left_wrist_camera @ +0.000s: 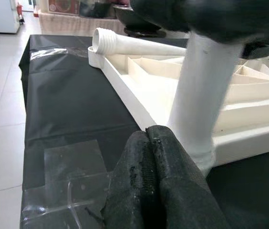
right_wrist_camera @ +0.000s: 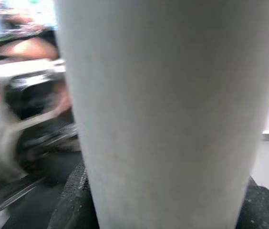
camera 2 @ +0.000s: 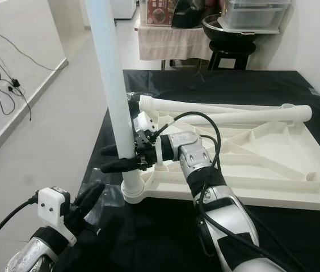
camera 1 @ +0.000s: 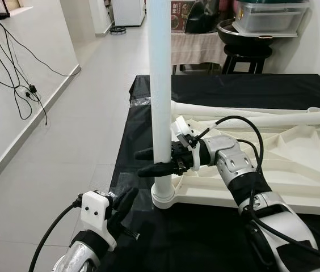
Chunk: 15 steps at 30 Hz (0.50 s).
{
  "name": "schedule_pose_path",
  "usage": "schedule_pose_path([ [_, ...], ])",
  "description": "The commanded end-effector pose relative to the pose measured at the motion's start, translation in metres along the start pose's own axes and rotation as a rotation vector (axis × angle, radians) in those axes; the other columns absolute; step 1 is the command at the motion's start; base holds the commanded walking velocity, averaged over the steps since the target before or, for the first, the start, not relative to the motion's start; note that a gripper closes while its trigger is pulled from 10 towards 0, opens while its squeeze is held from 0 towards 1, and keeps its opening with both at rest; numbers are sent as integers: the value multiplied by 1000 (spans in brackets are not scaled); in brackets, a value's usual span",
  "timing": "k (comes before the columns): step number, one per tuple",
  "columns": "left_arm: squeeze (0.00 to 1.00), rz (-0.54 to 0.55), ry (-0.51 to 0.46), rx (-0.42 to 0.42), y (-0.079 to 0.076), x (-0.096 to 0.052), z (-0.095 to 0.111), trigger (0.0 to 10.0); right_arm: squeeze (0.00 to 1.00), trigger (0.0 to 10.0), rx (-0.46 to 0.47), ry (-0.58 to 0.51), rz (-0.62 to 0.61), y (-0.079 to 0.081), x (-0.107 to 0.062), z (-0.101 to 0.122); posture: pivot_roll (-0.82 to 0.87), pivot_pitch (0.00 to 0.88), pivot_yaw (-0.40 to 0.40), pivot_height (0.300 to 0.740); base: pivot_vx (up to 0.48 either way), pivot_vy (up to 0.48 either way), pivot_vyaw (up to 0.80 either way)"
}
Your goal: Building children table
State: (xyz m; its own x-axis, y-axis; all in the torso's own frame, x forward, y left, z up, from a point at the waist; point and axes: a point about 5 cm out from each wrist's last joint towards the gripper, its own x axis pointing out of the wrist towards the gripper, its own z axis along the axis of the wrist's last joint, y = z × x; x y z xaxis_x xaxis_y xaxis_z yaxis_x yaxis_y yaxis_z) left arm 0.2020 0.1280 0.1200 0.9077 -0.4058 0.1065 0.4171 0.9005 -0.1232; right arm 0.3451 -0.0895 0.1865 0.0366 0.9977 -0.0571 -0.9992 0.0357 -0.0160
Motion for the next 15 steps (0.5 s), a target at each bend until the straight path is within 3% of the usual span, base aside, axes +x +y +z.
schedule_pose_path([
  [1, 0, 6, 5, 5, -1, -4, -1, 10000, 0, 0, 49, 27, -287, -1, 2, -17, 18, 53, -1, 740, 0, 0, 0],
  [2, 0, 6, 5, 5, -1, -4, -1, 10000, 0, 0, 49, 27, -287, -1, 2, -17, 18, 53, -1, 740, 0, 0, 0],
  [3, 0, 7, 5, 6, 0, -5, 0, 10000, 0, 0, 134, 4, -611, 3, 7, -30, 22, 68, -7, 740, 0, 0, 0],
  [4, 0, 7, 6, 7, 0, -5, 0, 10000, 0, 0, 211, 1, -859, 8, 3, -40, 22, 68, -7, 740, 0, 0, 0],
  [5, 0, 7, 6, 8, 0, -6, 1, 10000, 0, 0, 268, 3, -1008, 13, -2, -47, 22, 68, -7, 740, 0, 0, 0],
  [6, 0, 7, 6, 8, 0, -6, 1, 10000, 0, 0, 268, 3, -1008, 13, -2, -47, 22, 68, -7, 740, 0, 0, 0],
  [8, 0, 10, 8, 10, 1, -6, 0, 10000, 0, 0, 196, 69, -964, 31, 11, -65, 18, 59, 2, 740, 0, 0, 0],
  [10, 0, 9, 11, 11, 0, -6, -1, 10000, 0, 0, 127, 98, -931, 33, 12, -70, 28, 56, -9, 740, 0, 0, 0],
  [15, 0, 9, 11, 10, 0, -6, 0, 10000, 0, 0, 123, 96, -955, 30, 9, -68, 24, 56, -7, 740, 0, 0, 0],
])
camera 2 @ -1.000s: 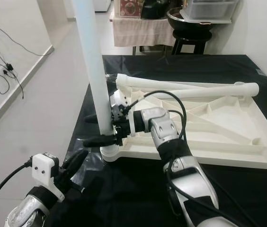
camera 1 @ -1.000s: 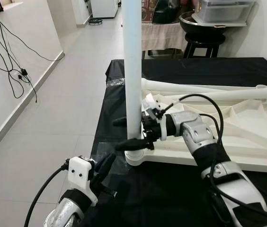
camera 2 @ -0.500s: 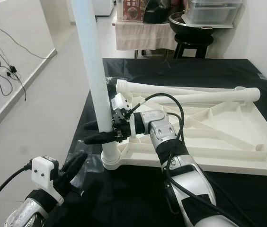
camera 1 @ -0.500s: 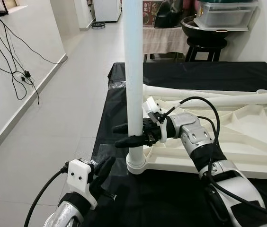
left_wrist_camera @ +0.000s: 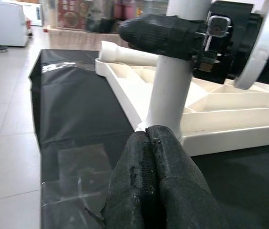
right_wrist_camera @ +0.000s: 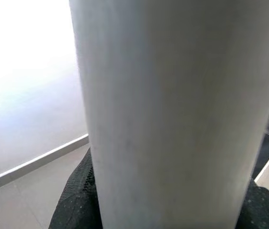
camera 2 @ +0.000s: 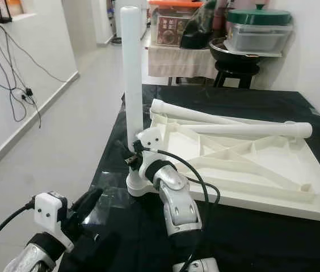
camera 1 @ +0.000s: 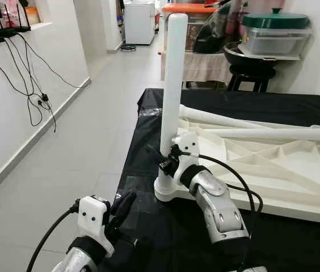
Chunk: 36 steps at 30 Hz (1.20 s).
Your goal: Building children table
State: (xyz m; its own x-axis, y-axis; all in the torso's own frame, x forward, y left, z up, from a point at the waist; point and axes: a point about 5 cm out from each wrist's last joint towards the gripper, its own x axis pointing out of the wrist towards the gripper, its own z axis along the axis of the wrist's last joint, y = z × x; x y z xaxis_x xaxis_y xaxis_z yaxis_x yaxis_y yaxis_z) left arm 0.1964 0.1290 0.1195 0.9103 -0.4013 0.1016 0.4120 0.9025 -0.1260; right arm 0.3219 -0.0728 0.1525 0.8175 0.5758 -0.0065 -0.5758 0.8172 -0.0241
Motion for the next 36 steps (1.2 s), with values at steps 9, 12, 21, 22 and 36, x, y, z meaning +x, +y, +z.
schedule_pose_path([
  [9, 0, 2, 9, 11, 1, 0, -1, 10000, 1000, 10000, 53, 86, 138, 0, 6, 1, 22, 46, 2, 740, 0, 0, 0],
  [12, 0, 3, 8, 11, 1, 1, -1, 10000, 1000, 10000, 82, 8, 389, 1, 14, 20, 26, 45, 4, 740, 0, 0, 0],
  [21, 0, 4, 8, 13, 3, 2, -2, 10000, 0, 10000, -67, 36, 858, -9, 16, 37, 34, 39, 9, 740, 0, 0, 0],
  [22, 0, 4, 9, 13, 3, 2, -2, 10000, 0, 10000, -58, 46, 881, -10, 18, 37, 34, 39, 9, 740, 0, 0, 0],
  [36, 0, 3, 6, 11, 0, 2, -2, 10000, 0, 0, 23, 90, 862, -26, 22, 25, 35, 42, 10, 740, 0, 0, 0],
])
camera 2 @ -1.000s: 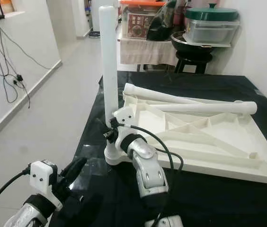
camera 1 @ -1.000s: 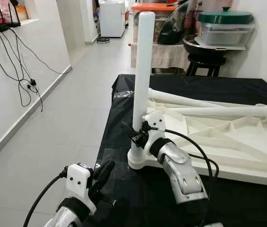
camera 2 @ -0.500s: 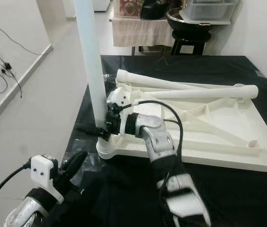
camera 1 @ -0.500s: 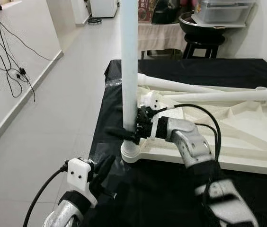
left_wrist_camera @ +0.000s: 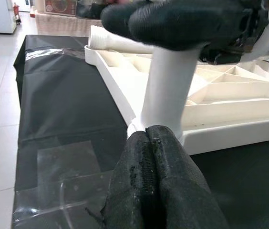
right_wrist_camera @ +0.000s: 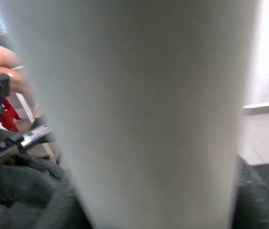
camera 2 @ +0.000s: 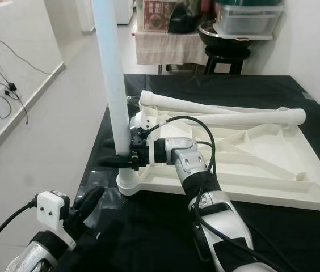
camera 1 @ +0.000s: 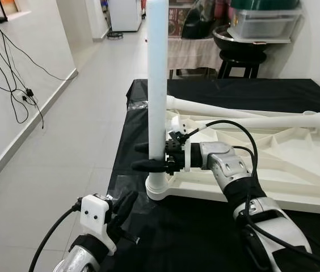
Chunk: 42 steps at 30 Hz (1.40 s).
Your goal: Building children table
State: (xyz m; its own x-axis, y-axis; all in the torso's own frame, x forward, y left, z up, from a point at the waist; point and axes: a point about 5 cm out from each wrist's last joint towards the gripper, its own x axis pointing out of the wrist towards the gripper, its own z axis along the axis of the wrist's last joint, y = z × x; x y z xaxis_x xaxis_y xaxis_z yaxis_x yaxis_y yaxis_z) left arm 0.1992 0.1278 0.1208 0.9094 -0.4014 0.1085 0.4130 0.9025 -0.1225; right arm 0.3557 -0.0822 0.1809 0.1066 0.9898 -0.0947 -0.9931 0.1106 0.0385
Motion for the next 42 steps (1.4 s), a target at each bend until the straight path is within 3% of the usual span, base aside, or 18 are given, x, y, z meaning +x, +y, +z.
schedule_pose_path([
  [1, 0, 4, 13, 8, 0, -1, -3, 10000, 0, 0, 6, -2, 14, 1, 2, -3, 35, 42, 10, 740, 0, 0, 0],
  [6, 0, 5, 9, 7, -2, -2, -2, 10000, 0, 0, 7, -17, -206, -9, -16, -13, 30, 52, 1, 740, 0, 0, 0],
  [7, 0, 6, 8, 7, -2, -2, -1, 10000, 0, 0, 19, -4, -425, -12, -14, -22, 28, 61, -8, 740, 0, 0, 0],
  [8, 0, 6, 8, 7, -2, -2, -1, 10000, 0, 0, 19, -4, -425, -12, -14, -22, 28, 61, -8, 740, 0, 0, 0],
  [9, 0, 9, 7, 8, 0, -3, 0, 10000, 0, 0, 79, 17, -748, 8, -7, -51, 24, 85, 1, 740, 0, 0, 0],
  [10, 0, 10, 6, 9, 1, -4, 1, 10000, 0, 0, 122, 20, -856, 26, -6, -62, 24, 85, 1, 740, 0, 0, 0],
  [13, 0, 10, 9, 12, 2, -4, 1, 10000, 0, 0, 176, 57, -906, 49, -3, -78, -4, 63, 16, 740, 0, 0, 0],
  [20, 0, 7, 13, 10, 4, -3, 0, 10000, 0, 0, 119, 36, -912, 30, -1, -69, 16, 63, 6, 740, 0, 0, 0],
  [21, 0, 10, 12, 13, 4, -3, 0, 10000, 0, 3765, 108, 53, -913, 27, 0, -68, 15, 59, 8, 740, 0, 0, 0],
  [22, 0, 13, 11, 15, 4, -3, 0, 10000, 0, 10000, 105, 56, -890, 28, 3, -67, 15, 59, 8, 740, 0, 0, 0],
  [25, 0, 13, 11, 15, 4, -3, 0, 10000, 0, 10000, 110, 34, -860, 30, 6, -63, 15, 59, 7, 740, 0, 0, 0],
  [26, 0, 13, 11, 14, 4, -3, 0, 10000, 835, 10000, 94, 24, -851, 30, 7, -59, 14, 59, 8, 740, 0, 0, 0],
  [27, 0, 11, 12, 13, 4, -2, 0, 10000, 1000, 10000, 97, 5, -837, 32, 8, -53, 14, 55, 11, 740, 0, 0, 0],
  [33, 0, 8, 11, 10, 3, -1, -1, 10000, 1000, 10000, 93, -142, -612, 22, 15, -21, 14, 51, 10, 740, 0, 0, 0],
  [34, 0, 8, 11, 10, 3, 0, -1, 10000, 753, 10000, 57, -154, -480, 23, 16, -14, 16, 42, 13, 740, 0, 0, 0],
  [35, 0, 8, 11, 10, 4, 0, -1, 10000, 753, 10000, 32, -158, -386, 24, 16, -9, 16, 42, 13, 740, 0, 0, 0],
  [36, 0, 8, 11, 9, 4, 1, -2, 10000, 0, 10000, -27, -123, -160, 24, 14, -3, 15, 40, 13, 740, 0, 0, 0],
  [42, 0, 8, 12, 9, 4, 1, -3, 10000, 0, 10000, -54, -2, 76, 21, 6, -5, 24, 27, 14, 740, 0, 0, 0],
])
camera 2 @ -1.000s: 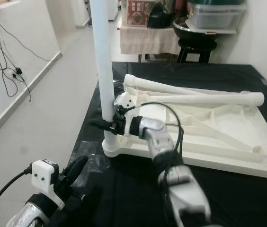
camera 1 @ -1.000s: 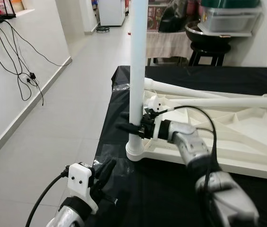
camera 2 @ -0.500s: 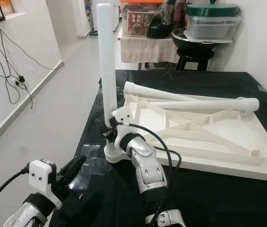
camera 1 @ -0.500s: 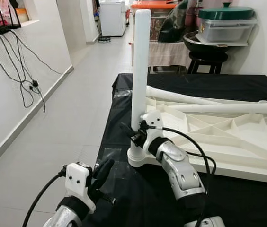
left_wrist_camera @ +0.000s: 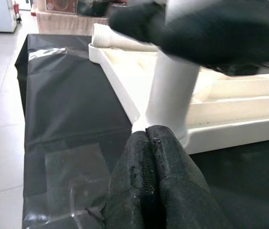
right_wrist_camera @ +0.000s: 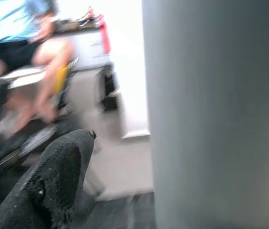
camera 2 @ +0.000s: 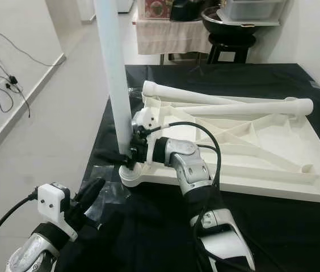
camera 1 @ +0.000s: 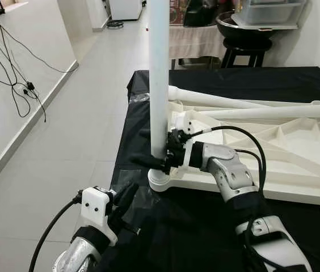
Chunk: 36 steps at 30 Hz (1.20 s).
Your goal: Building children table
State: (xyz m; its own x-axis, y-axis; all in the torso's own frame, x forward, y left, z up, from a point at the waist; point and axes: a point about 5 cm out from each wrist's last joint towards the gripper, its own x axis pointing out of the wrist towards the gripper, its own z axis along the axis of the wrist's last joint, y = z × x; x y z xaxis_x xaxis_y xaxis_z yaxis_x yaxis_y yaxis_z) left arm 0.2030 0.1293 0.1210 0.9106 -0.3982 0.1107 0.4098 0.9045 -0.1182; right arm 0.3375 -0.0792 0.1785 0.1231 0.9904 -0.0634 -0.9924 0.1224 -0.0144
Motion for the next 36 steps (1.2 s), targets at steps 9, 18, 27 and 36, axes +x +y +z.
schedule_pose_path([
  [9, 0, 4, 17, 4, 1, -2, -5, 10000, 0, 0, 46, 22, 55, -13, 5, 3, 27, 21, 16, 740, 0, 0, 0],
  [18, 0, 2, 15, 3, -1, -3, -4, 10000, 0, 0, 28, 74, -83, -17, -16, -20, 23, 39, 23, 740, 0, 0, 0],
  [27, 0, -8, 30, 4, 1, -10, -1, 10000, 0, 0, 253, 172, -1030, 21, -32, -72, 23, 75, 39, 740, 0, 0, 0],
  [36, 0, -15, 44, 8, 2, -11, -2, 10000, 0, 0, 114, 174, -926, 27, -14, -71, 36, 62, 45, 740, 0, 0, 0],
])
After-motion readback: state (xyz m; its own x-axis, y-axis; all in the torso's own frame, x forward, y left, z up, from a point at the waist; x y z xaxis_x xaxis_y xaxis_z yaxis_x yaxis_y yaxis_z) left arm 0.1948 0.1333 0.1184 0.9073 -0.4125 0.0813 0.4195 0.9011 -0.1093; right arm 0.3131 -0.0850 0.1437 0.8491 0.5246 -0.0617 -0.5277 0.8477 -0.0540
